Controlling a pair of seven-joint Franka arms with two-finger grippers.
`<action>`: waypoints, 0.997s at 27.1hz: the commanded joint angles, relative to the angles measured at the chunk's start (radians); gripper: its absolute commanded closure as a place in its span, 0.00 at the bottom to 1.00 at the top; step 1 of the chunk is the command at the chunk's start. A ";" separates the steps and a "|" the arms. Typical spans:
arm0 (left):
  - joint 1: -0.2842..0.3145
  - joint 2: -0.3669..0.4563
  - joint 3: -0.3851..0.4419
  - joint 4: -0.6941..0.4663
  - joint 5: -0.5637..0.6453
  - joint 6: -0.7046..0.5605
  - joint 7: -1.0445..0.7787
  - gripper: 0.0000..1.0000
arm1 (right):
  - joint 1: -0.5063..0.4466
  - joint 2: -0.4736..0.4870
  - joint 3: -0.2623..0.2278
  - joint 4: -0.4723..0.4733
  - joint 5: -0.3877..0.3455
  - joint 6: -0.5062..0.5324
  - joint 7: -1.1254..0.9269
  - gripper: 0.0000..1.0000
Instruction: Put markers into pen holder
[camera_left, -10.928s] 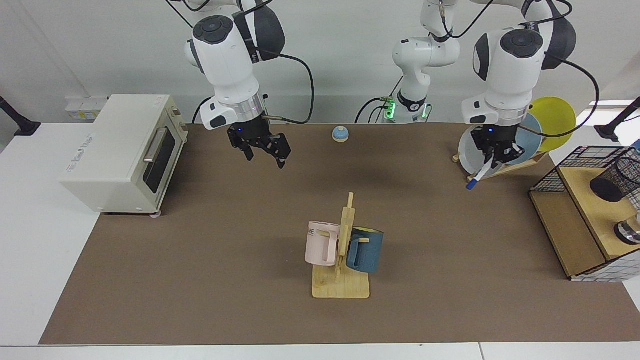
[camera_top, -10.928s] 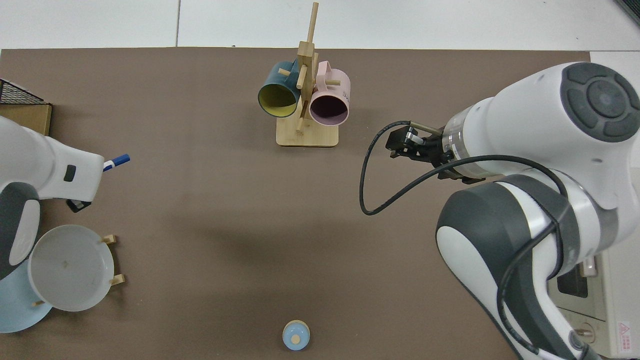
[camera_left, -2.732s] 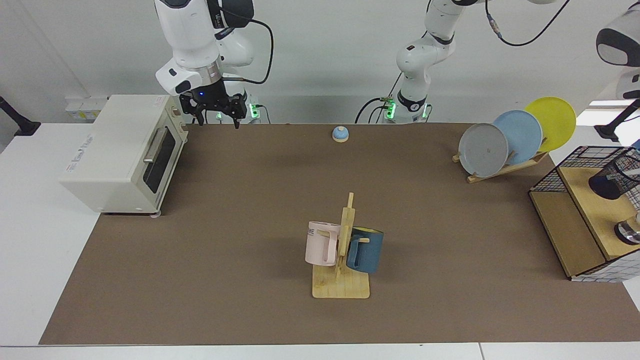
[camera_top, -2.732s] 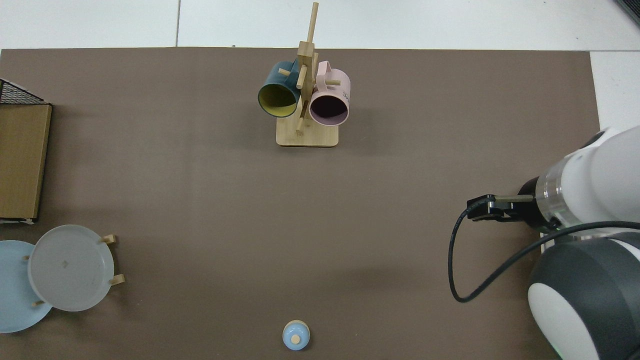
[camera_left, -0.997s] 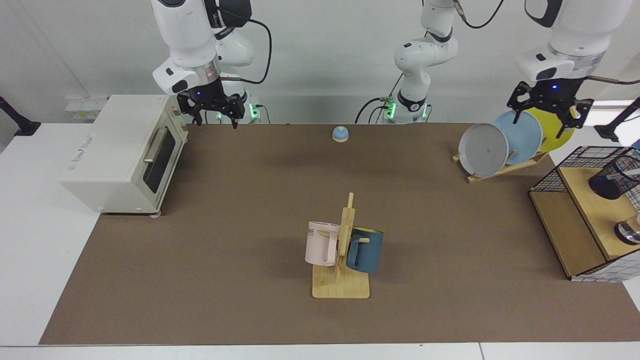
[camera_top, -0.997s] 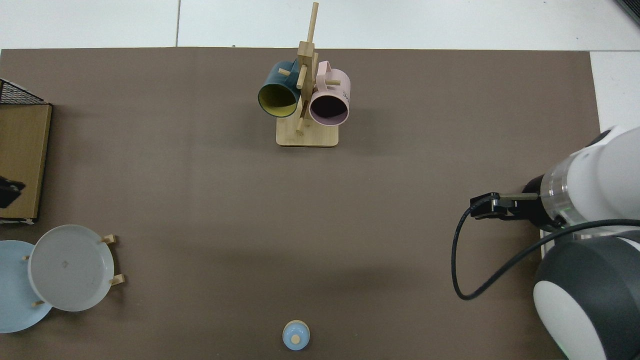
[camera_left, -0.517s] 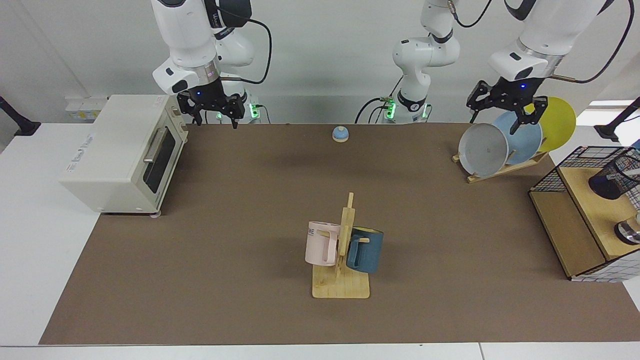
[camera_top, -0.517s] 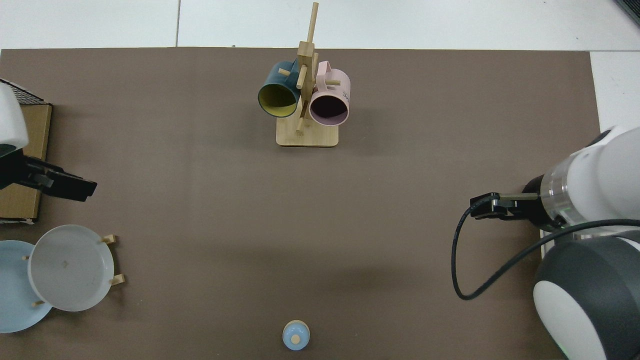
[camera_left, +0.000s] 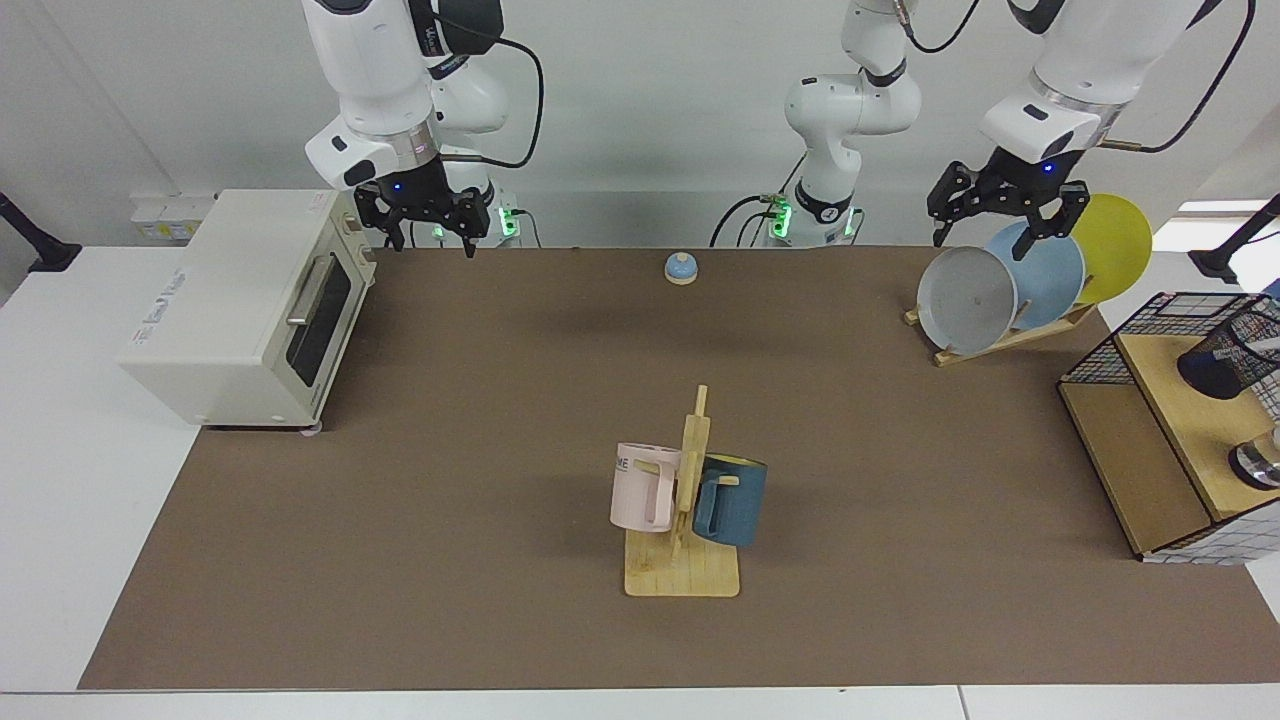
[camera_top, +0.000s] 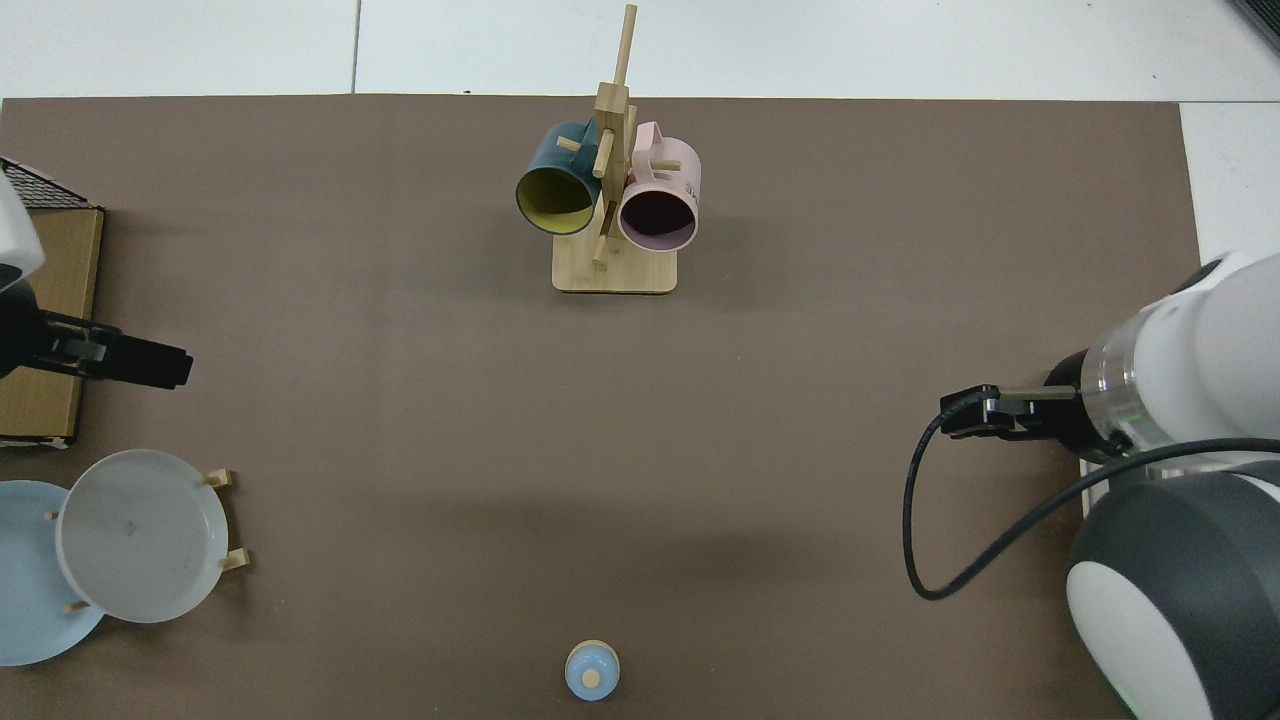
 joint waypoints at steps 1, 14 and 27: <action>-0.019 -0.017 0.025 -0.011 -0.004 -0.002 -0.009 0.00 | -0.012 -0.011 0.004 -0.005 0.013 0.011 -0.008 0.00; -0.007 0.028 0.020 0.000 -0.010 -0.004 -0.010 0.02 | -0.012 -0.011 0.004 -0.005 0.013 0.011 -0.008 0.00; -0.010 0.081 0.016 0.077 -0.001 -0.016 -0.010 0.03 | -0.012 -0.011 0.004 -0.005 0.013 0.011 -0.008 0.00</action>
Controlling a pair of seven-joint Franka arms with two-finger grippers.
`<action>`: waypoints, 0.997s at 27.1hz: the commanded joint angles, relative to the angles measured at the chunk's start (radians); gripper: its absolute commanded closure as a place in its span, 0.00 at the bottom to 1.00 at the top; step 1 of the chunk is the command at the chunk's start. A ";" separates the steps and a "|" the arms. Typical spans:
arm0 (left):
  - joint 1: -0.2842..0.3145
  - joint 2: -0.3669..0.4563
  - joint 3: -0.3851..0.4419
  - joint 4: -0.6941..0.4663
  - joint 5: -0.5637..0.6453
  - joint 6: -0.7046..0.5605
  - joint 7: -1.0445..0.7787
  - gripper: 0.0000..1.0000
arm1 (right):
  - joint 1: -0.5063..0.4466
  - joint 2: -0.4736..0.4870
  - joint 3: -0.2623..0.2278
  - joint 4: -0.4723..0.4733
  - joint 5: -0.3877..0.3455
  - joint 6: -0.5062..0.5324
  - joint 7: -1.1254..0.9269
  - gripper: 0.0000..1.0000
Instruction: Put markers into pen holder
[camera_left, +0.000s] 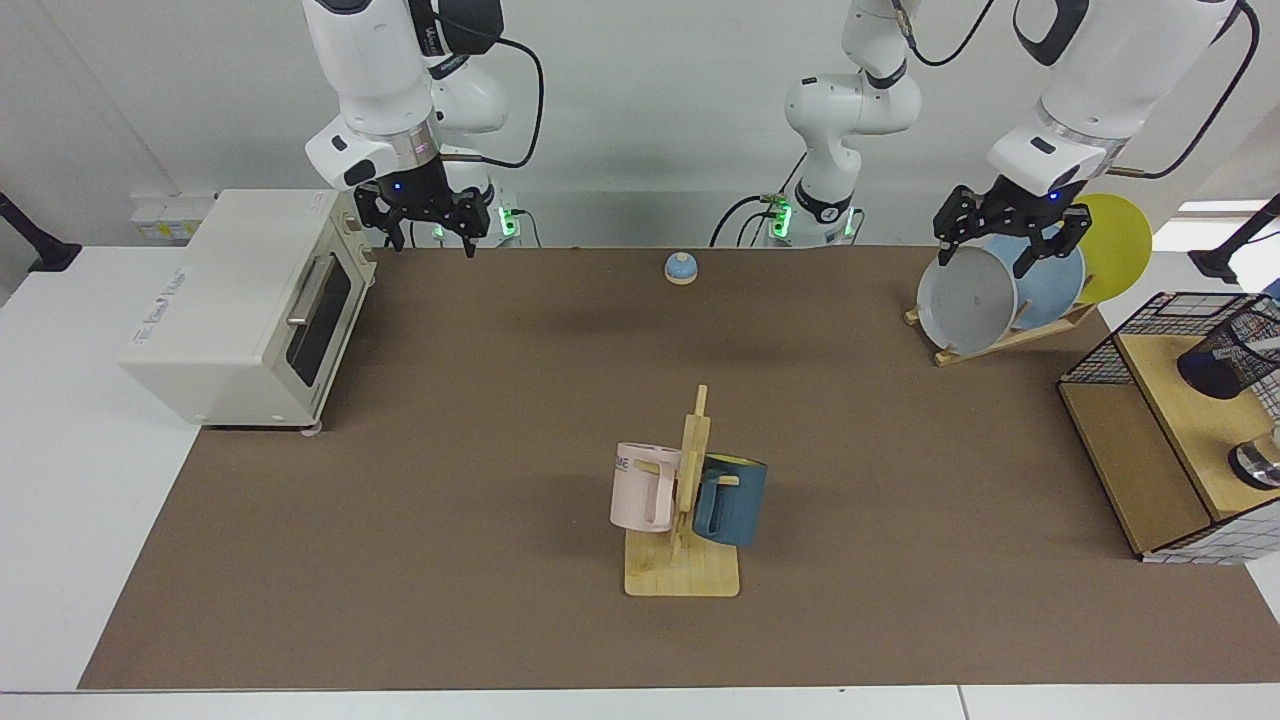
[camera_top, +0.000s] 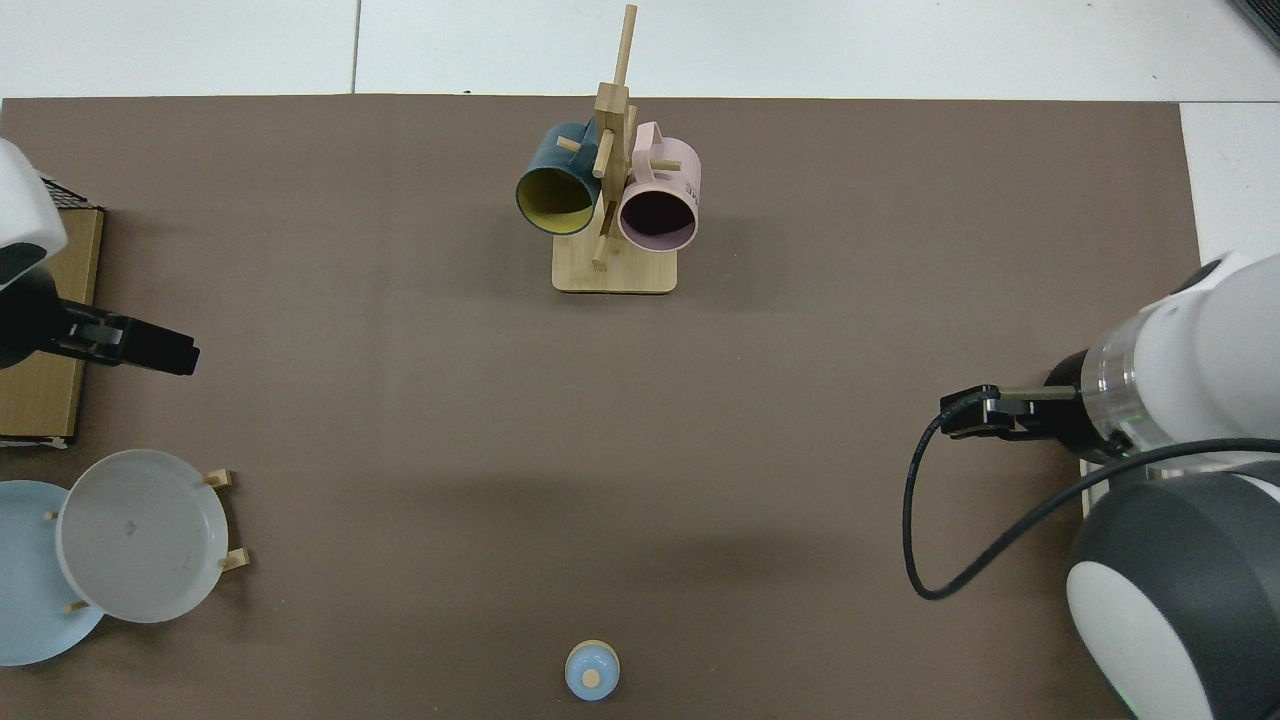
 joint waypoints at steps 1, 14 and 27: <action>-0.010 0.030 0.004 0.059 -0.001 -0.015 -0.007 0.03 | -0.012 -0.011 0.002 -0.007 0.014 0.011 -0.008 0.00; -0.013 0.023 0.003 0.054 0.005 -0.013 0.010 0.01 | -0.012 -0.011 0.004 -0.007 0.013 0.011 -0.008 0.00; -0.012 0.026 0.008 0.056 0.008 0.007 0.096 0.01 | 0.000 0.000 0.004 0.001 0.022 0.072 -0.005 0.00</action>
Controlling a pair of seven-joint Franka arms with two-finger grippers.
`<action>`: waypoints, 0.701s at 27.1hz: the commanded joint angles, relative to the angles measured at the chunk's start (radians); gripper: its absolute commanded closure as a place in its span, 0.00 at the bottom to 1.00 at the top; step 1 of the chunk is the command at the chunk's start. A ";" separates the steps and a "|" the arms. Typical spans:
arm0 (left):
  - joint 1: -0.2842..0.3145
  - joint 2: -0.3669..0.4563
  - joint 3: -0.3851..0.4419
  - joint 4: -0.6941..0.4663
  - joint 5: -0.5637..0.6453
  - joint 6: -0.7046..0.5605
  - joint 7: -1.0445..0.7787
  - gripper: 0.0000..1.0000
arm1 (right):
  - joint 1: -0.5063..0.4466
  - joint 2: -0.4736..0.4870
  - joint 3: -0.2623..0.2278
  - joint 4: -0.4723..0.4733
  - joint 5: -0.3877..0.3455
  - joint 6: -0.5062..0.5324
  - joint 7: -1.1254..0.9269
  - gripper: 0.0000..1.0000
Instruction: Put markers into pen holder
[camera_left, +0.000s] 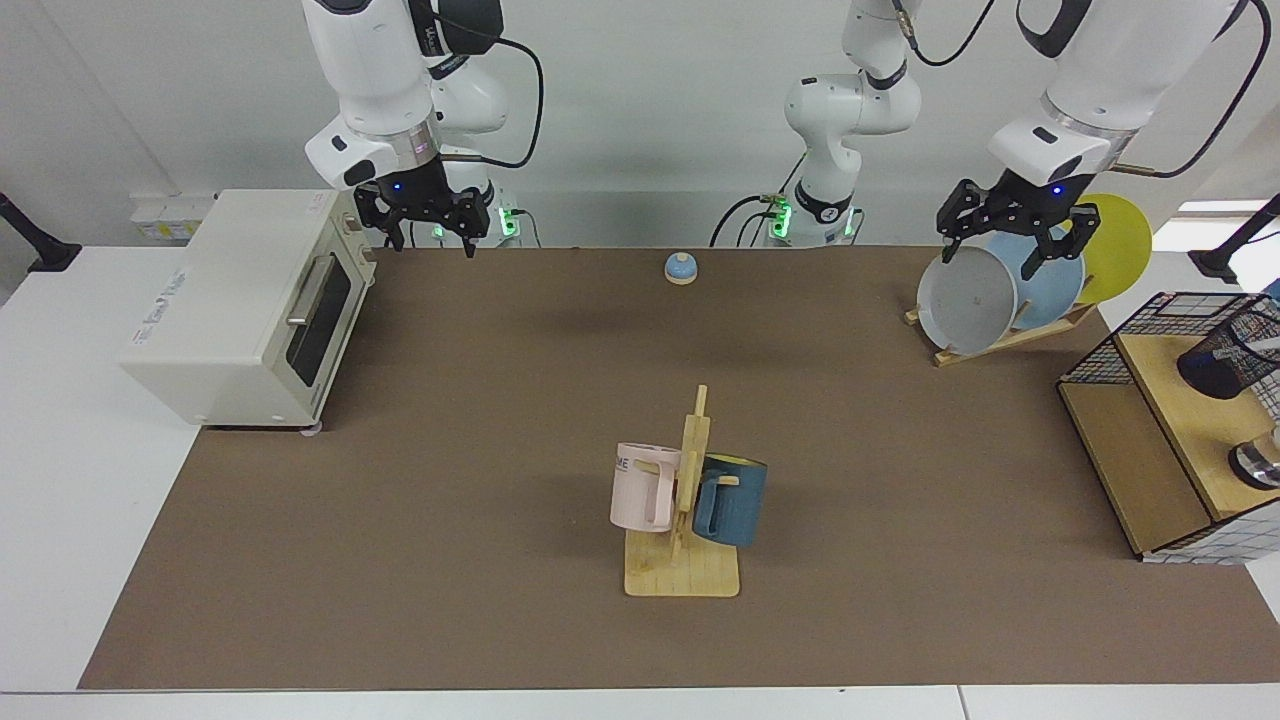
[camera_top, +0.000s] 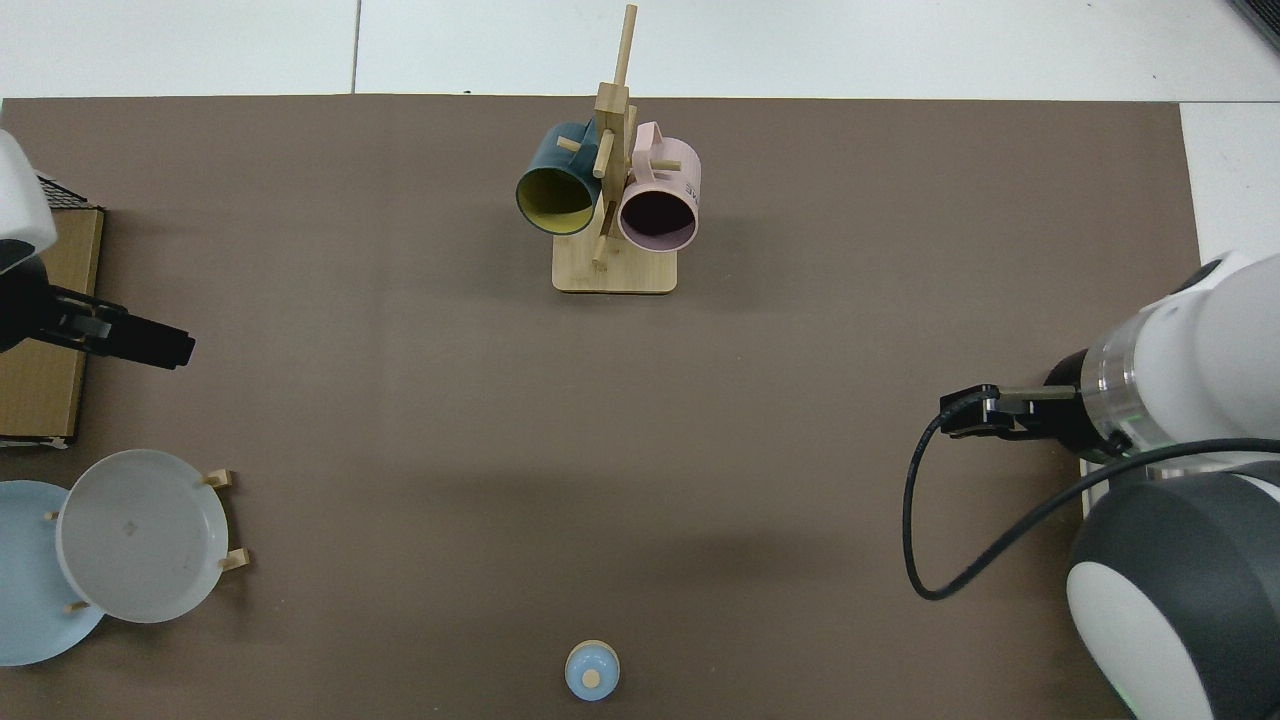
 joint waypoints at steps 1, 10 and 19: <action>-0.011 0.012 0.010 0.023 0.007 0.003 0.018 0.01 | 0.003 -0.002 0.005 0.001 0.019 0.088 -0.007 0.00; -0.010 0.012 0.010 0.023 0.007 0.002 0.006 0.00 | 0.016 0.036 0.016 0.082 0.016 0.078 -0.016 0.00; -0.010 0.010 0.014 0.023 0.007 0.002 0.004 0.00 | 0.017 0.159 0.016 0.286 -0.002 -0.049 -0.060 0.00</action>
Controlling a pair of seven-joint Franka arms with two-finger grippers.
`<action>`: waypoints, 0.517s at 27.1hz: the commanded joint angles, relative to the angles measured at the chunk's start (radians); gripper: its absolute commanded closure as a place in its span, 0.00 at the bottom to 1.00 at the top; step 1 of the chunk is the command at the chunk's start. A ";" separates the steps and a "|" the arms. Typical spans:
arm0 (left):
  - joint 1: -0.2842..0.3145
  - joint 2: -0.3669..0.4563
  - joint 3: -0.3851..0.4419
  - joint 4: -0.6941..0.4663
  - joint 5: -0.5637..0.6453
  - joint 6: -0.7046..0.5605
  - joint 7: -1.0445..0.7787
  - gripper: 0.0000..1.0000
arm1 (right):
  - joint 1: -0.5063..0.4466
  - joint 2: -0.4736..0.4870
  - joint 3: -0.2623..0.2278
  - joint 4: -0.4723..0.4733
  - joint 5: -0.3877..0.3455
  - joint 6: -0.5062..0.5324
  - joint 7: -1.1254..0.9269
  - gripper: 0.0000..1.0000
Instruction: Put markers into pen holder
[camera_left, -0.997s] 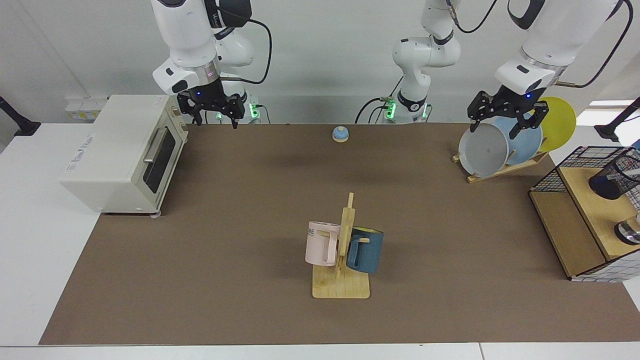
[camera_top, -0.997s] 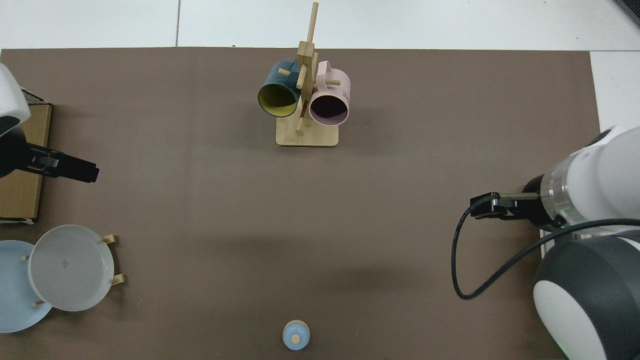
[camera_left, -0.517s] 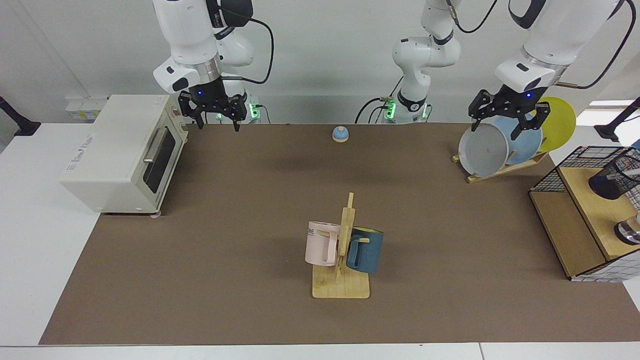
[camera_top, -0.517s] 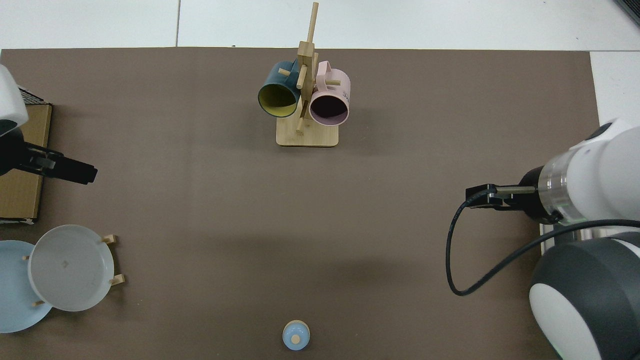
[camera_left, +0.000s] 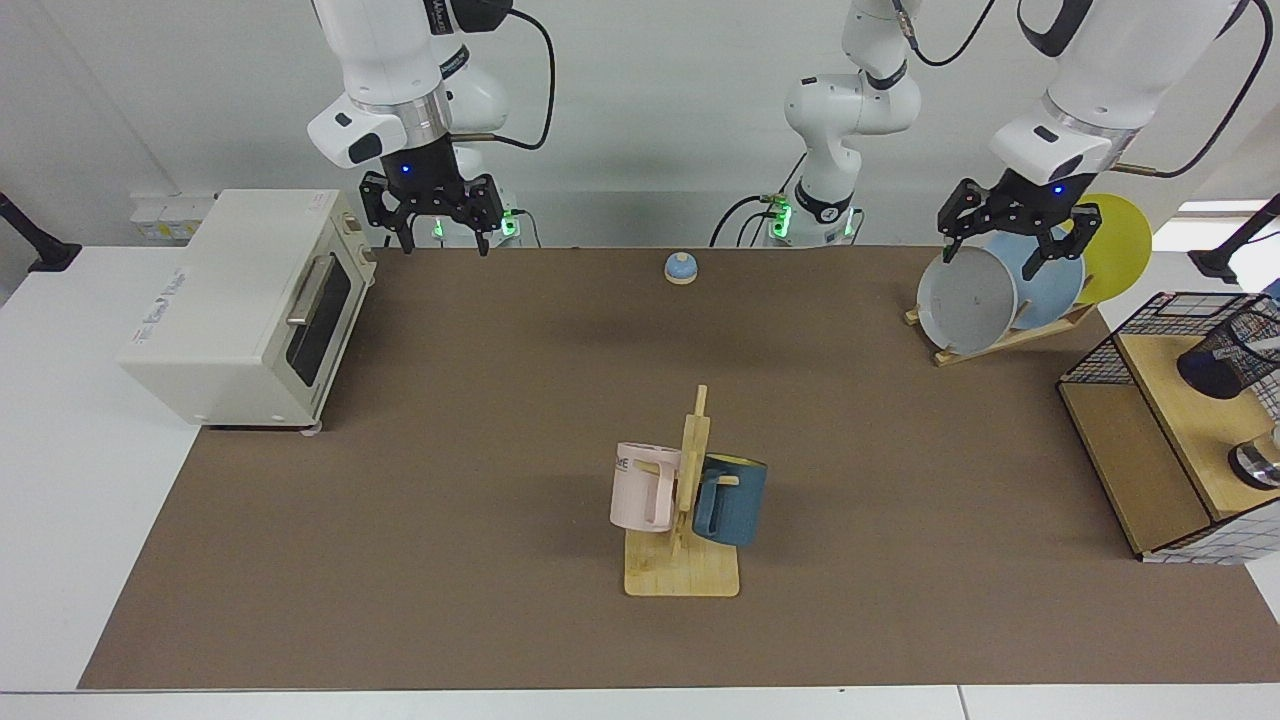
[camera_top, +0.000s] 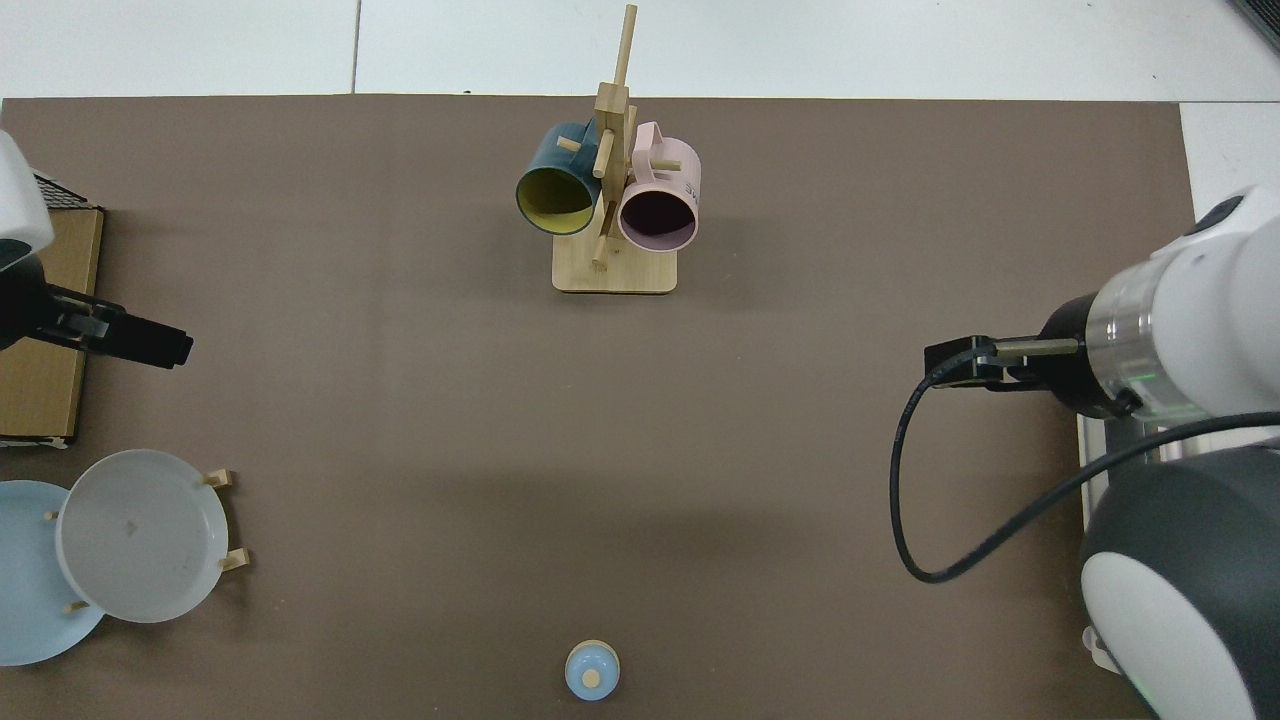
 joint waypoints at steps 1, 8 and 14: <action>-0.010 0.009 0.011 0.021 0.007 0.002 -0.001 0.00 | -0.004 0.088 0.003 0.132 -0.008 -0.066 -0.057 0.00; -0.007 0.006 0.011 0.016 0.007 0.002 -0.001 0.00 | -0.001 0.095 0.006 0.136 -0.025 -0.065 -0.063 0.00; 0.005 0.006 0.011 0.013 0.006 0.002 -0.001 0.00 | -0.005 0.095 0.004 0.133 -0.027 -0.063 -0.098 0.00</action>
